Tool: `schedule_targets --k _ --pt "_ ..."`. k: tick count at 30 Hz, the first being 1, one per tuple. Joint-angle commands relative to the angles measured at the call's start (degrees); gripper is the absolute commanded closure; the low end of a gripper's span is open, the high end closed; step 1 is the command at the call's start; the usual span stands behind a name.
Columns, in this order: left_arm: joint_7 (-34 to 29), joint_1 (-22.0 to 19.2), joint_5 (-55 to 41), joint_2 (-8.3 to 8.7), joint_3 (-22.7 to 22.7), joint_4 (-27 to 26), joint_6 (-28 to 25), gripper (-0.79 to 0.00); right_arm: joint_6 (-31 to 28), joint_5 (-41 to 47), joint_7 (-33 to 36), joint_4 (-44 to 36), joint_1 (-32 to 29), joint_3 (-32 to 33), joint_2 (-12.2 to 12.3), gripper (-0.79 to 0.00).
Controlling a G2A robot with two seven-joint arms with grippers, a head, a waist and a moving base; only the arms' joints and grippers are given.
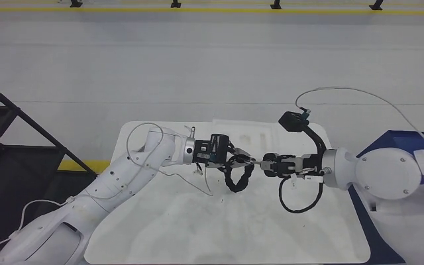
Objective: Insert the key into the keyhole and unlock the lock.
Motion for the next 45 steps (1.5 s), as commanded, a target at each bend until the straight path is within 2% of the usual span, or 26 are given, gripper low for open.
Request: schedule_targets --k 1,36,45 --pt "0.1 0.2 0.2 0.01 -0.4 0.0 -0.1 0.0 0.1 0.1 -0.1 0.1 0.2 -0.2 0.1 0.0" --pt "1.3 2.0 3.8 -1.09 -3.3 -0.6 -1.7 0.0 1.7 2.9 -1.7 1.9 2.5 -3.3 1.5 0.0" --pt "-0.8 2.1 4.4 -1.39 -3.8 -1.5 -2.2 0.0 2.8 2.0 -2.8 2.2 3.5 -5.5 1.8 0.0"
